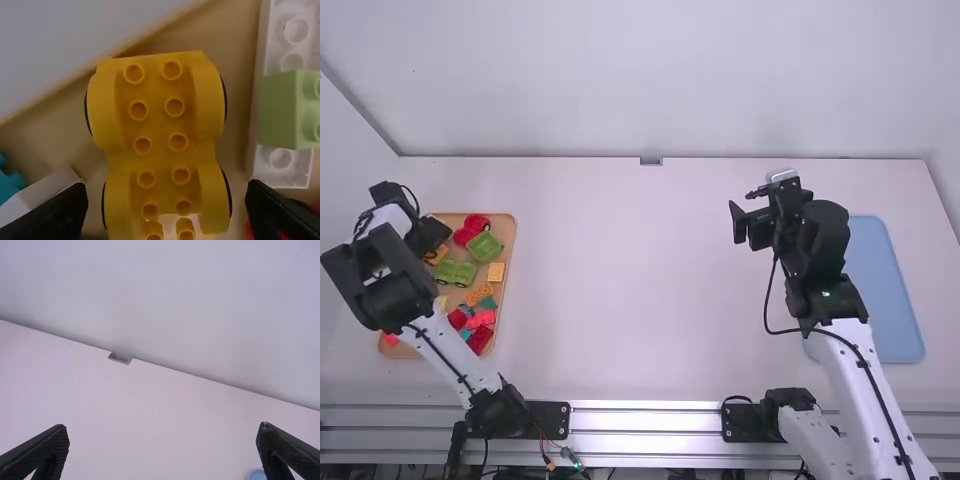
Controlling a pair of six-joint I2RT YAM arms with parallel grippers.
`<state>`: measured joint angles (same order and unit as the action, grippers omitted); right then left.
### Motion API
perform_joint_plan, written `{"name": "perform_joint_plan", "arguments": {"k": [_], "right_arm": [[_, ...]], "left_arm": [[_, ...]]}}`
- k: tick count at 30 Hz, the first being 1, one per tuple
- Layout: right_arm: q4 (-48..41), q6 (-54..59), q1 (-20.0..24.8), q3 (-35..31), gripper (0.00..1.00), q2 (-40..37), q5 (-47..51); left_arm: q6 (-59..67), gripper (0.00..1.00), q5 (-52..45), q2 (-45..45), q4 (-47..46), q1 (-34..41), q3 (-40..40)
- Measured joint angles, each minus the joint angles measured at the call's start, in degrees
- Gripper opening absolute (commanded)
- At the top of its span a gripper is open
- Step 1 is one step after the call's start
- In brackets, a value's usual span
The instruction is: Assemble lego blocks to make yellow taxi
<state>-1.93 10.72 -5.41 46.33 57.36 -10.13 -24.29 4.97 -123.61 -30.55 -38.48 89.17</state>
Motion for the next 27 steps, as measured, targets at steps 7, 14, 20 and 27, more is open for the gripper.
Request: {"name": "perform_joint_plan", "arguments": {"k": [7,14,20,27], "right_arm": [[0.0,-0.1,0.0,0.0,0.99,0.0,0.0],[0.0,0.0,0.0,0.0,0.99,0.0,0.0],[-0.1,0.0,-0.1,0.0,0.99,0.0,0.0],[-0.1,0.0,-0.9,0.0,0.99,0.0,-0.1]], "left_arm": [[0.0,0.82,0.2,0.0,-0.2,-0.4,0.0],[-0.2,0.80,0.2,0.0,2.0,-0.4,-1.9],[0.1,0.74,0.2,0.0,4.0,-0.4,-3.7],[0.8,0.64,0.2,0.0,5.0,-0.4,-3.7]]}}
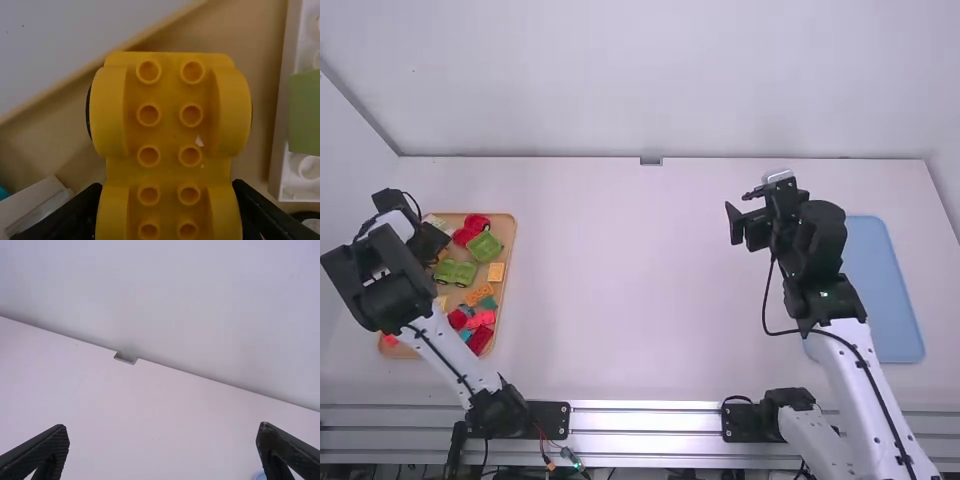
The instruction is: Assemble lego blocks to make yellow taxi
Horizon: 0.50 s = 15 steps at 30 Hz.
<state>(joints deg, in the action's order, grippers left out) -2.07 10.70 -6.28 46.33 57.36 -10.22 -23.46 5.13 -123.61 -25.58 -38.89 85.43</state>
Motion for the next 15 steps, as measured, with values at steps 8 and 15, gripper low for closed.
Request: {"name": "perform_joint_plan", "arguments": {"k": [8,15], "right_arm": [[-0.1,-0.2,0.0,0.0,0.99,0.0,0.0],[-0.1,-0.1,0.0,0.0,0.99,0.0,0.0]], "left_arm": [[1.6,0.60,0.0,0.0,1.2,0.0,-0.2],[2.6,0.47,0.0,0.0,0.9,0.0,-0.2]]}}
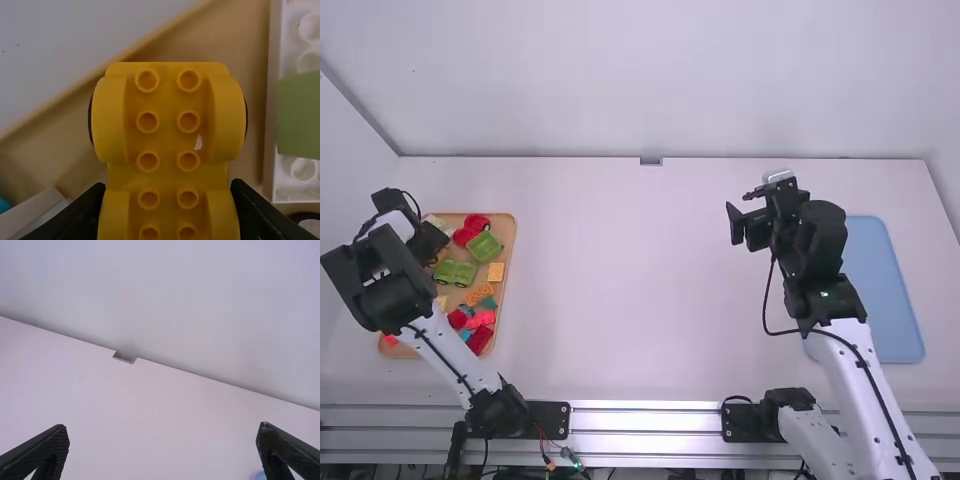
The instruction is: Assemble lego blocks to make yellow taxi
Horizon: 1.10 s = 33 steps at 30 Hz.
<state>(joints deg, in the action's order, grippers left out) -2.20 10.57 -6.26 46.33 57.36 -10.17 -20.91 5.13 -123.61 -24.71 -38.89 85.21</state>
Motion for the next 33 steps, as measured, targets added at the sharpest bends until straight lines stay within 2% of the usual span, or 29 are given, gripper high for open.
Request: {"name": "perform_joint_plan", "arguments": {"k": [6,10,13,17,18,20,21,24,26,33], "right_arm": [[0.1,0.3,0.0,0.0,0.98,0.0,0.0],[0.2,0.2,0.0,0.0,0.99,0.0,0.0],[0.2,0.0,0.0,0.0,0.99,0.0,0.0],[0.2,0.1,0.0,0.0,0.99,0.0,0.0],[0.2,0.1,0.0,0.0,0.98,0.0,0.0],[0.2,0.1,0.0,0.0,0.99,0.0,0.0],[0.2,0.2,0.0,0.0,0.99,0.0,0.0],[0.2,0.0,0.0,0.0,0.99,0.0,-0.1],[0.2,0.0,0.0,0.0,0.98,0.0,-0.1],[0.2,0.1,0.0,0.0,0.99,0.0,-0.2]], "left_arm": [[0.4,0.43,0.0,0.0,-4.1,0.0,1.3],[0.4,0.37,0.0,0.0,-8.6,0.0,3.5],[0.4,0.37,0.0,1.3,-10.1,0.0,4.7],[1.7,0.35,-1.1,7.6,-12.5,0.4,4.7],[3.2,0.25,-2.0,11.0,-13.3,0.9,4.7],[4.9,0.24,-2.9,14.2,-13.9,1.6,4.7],[7.2,0.13,-4.1,17.4,-14.5,3.0,4.6],[14.2,0.15,-7.7,23.8,-15.8,9.5,2.9],[16.9,0.14,-9.0,24.9,-16.0,12.3,2.1],[40.2,0.15,-17.9,25.5,-16.6,33.9,-3.1]]}}
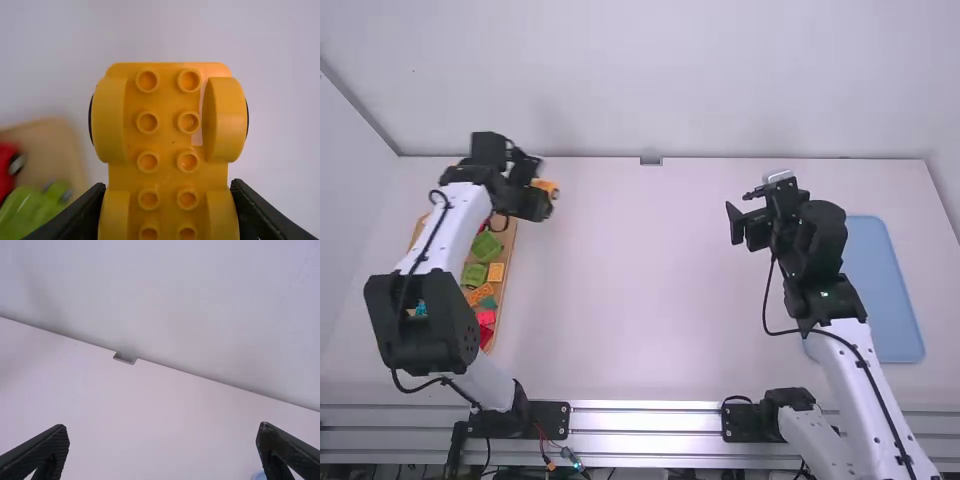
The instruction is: Assemble lego blocks to make yellow taxi
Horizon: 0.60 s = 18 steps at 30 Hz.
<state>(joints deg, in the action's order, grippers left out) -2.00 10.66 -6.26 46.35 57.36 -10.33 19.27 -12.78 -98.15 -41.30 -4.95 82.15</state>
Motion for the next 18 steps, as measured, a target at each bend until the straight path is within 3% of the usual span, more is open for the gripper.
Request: {"name": "perform_joint_plan", "arguments": {"k": [5,9,18], "right_arm": [[-0.2,0.0,0.0,0.0,0.99,0.0,0.0],[-0.2,-0.1,0.0,0.0,0.99,0.0,0.0],[-0.3,0.0,0.0,0.0,0.99,0.0,0.0]], "left_arm": [[13.5,0.14,-3.3,0.0,0.3,12.1,-3.7],[24.0,0.02,-4.3,0.0,1.5,21.7,-8.4],[32.1,0.02,1.6,-0.6,13.6,36.5,-18.6]]}}
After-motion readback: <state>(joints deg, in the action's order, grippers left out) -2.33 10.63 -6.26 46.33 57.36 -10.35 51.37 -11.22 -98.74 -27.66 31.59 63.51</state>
